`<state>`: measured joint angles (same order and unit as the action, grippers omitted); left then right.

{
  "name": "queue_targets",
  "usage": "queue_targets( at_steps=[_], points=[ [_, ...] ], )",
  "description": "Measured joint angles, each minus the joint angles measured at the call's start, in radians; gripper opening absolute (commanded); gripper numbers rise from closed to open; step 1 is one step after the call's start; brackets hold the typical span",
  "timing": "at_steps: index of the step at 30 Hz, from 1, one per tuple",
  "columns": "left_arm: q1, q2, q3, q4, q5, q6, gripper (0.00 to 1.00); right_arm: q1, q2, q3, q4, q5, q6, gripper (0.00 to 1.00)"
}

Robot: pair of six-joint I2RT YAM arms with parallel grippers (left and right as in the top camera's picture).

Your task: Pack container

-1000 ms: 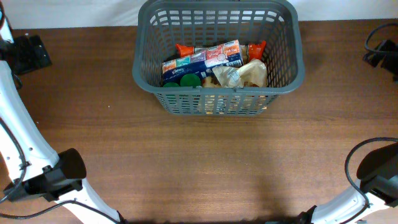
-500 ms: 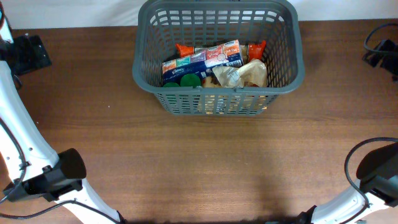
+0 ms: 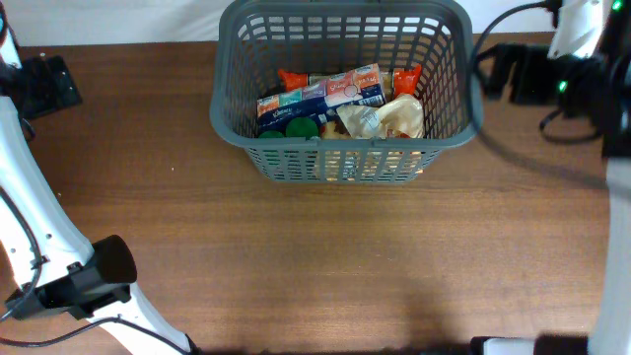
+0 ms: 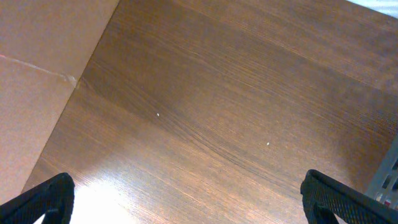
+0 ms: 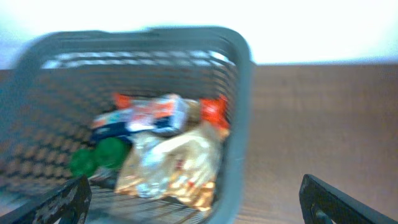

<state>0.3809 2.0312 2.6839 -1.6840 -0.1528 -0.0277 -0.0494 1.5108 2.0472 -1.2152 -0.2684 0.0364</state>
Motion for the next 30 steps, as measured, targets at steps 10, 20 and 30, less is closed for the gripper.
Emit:
queue_targets(
  at_steps=[10, 20, 30],
  points=[
    [0.0, 0.0, -0.001, 0.0, 0.005, 0.0, 0.99, -0.011, -0.525, -0.482, 0.43, 0.073, -0.011, 0.99],
    [0.0, 0.0, -0.002, -0.001, 0.006, 0.0, 0.99, -0.071, -1.26, -1.341, 0.771, 0.09, -0.011, 0.99],
    [0.0, 0.0, -0.003, -0.001, 0.006, 0.0, 0.99, -0.071, -1.394, -1.739, 0.771, 0.109, -0.011, 0.99]
  ],
)
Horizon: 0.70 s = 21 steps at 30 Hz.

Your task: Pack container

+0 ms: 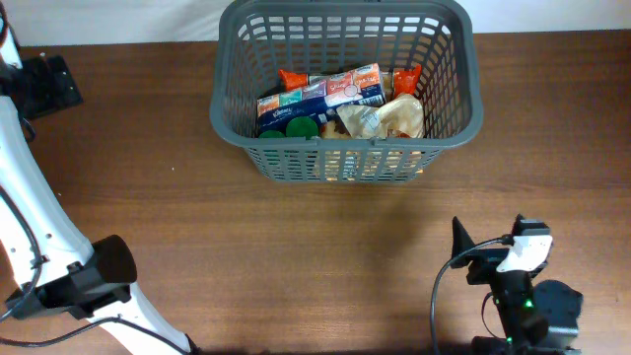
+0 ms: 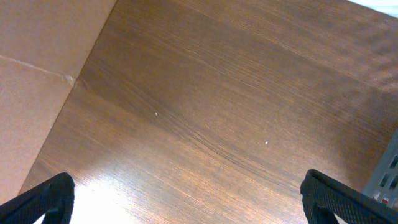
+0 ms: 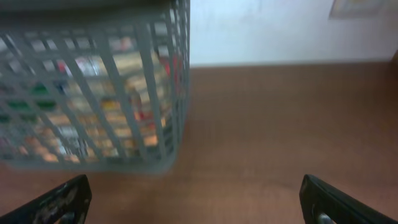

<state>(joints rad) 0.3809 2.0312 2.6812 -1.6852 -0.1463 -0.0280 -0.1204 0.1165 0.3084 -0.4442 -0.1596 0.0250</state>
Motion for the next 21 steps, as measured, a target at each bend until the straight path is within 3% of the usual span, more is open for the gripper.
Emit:
queue_targets(
  at_steps=[21],
  points=[
    [0.0, 0.0, 0.0, 0.0, 0.0, 0.0, 0.99, 0.0, -0.101, -0.176, 0.016, 0.002, -0.001, 0.99]
  ],
)
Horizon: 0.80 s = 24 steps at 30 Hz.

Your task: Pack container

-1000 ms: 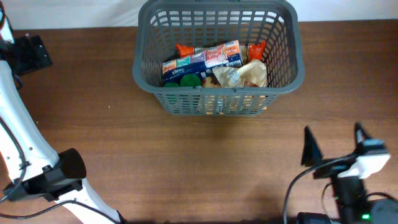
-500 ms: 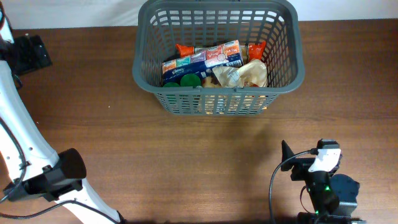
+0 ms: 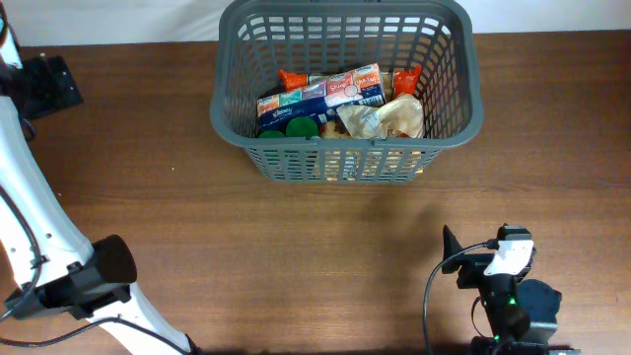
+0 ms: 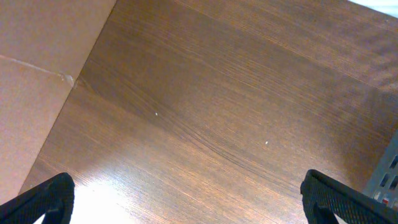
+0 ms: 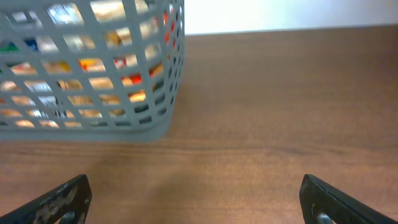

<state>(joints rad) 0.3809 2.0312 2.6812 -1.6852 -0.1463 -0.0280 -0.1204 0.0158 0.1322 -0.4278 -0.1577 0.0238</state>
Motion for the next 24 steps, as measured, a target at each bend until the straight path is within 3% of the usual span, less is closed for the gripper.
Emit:
queue_targets(
  at_steps=[24],
  points=[
    [0.0, 0.0, 0.0, 0.0, 0.0, 0.0, 0.99, 0.0, 0.0, -0.001, 0.01, 0.0, -0.002, 0.99]
  ],
)
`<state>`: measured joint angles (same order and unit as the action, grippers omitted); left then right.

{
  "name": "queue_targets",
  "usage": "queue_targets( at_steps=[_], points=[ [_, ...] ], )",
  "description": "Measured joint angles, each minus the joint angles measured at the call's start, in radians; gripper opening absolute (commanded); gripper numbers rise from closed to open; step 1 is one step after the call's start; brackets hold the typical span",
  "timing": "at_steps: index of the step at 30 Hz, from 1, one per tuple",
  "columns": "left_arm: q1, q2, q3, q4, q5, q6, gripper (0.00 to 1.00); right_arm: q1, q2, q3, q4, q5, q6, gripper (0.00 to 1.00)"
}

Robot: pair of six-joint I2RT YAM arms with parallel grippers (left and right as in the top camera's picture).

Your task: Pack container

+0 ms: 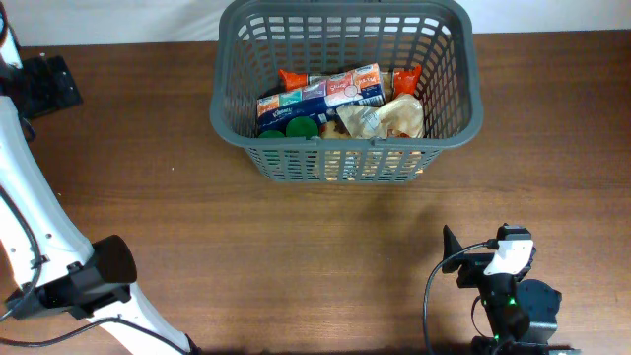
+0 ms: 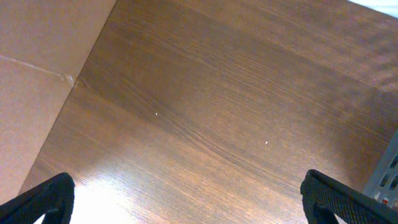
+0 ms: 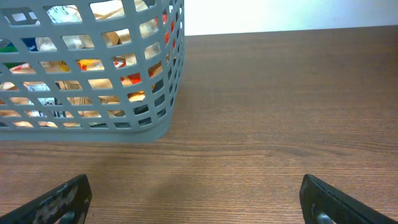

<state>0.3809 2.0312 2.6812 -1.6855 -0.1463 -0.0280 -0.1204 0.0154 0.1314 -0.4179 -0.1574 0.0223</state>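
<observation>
A grey plastic basket [image 1: 345,163] stands at the back middle of the table. It holds orange packets [image 1: 293,78], a blue tissue pack [image 1: 296,104], green caps [image 1: 301,126] and a crinkly gold bag [image 1: 389,116]. My right gripper [image 3: 196,202] is open and empty, low over the wood in front of the basket [image 3: 93,74], at the front right in the overhead view [image 1: 473,258]. My left gripper [image 2: 186,199] is open and empty, high over bare wood, with the basket's corner [image 2: 388,180] at the right edge of its view.
The brown wooden table [image 1: 296,247] runs from the basket to the front edge. A brown cardboard-like surface [image 2: 37,93] lies beyond the table's left edge. The white left arm [image 1: 30,197] runs along the left side, and a black mount [image 1: 44,84] sits at the back left.
My right gripper was first up beside the basket's right side, looking down onto the packed items. Then the right arm was folded low at the table's front right, facing the basket's front wall, and it has stayed there. The left arm has not moved.
</observation>
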Motion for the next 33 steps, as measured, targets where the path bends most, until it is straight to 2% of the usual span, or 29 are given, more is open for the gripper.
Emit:
queue_targets(
  at_steps=[4, 7, 13, 16, 19, 21, 25, 33],
  points=[
    [-0.011, -0.009, -0.024, 0.002, 0.0, 0.0, 0.99, 0.0, 0.0, 0.0, 0.0, 0.0, 0.001, 0.99],
    [-0.048, -0.06, -0.122, 0.004, 0.0, 0.0, 0.99, 0.0, 0.0, 0.0, 0.0, 0.0, 0.0, 0.99],
    [-0.234, -0.303, -0.433, 0.008, 0.001, 0.0, 0.99, 0.0, 0.0, 0.0, 0.0, 0.0, 0.001, 0.99],
    [-0.34, -0.445, -0.578, 0.099, -0.001, 0.0, 0.99, 0.0, 0.0, 0.0, 0.0, 0.0, 0.001, 0.99],
    [-0.426, -0.608, -0.748, 0.387, -0.002, 0.0, 0.99, 0.0, 0.0, 0.0, 0.0, 0.0, 0.0, 0.99],
    [-0.469, -0.708, -0.864, 0.644, 0.0, 0.0, 0.99, 0.0, -0.001, 0.0, 0.0, 0.0, 0.0, 0.99],
    [-0.5, -0.919, -1.105, 1.061, -0.001, 0.0, 0.99, 0.0, -0.001, 0.0, 0.001, 0.0, 0.0, 0.99],
    [-0.5, -1.378, -1.638, 1.585, -0.002, 0.0, 0.99, 0.0, -0.001, -0.002, 0.001, 0.0, 0.0, 0.99]
  ],
)
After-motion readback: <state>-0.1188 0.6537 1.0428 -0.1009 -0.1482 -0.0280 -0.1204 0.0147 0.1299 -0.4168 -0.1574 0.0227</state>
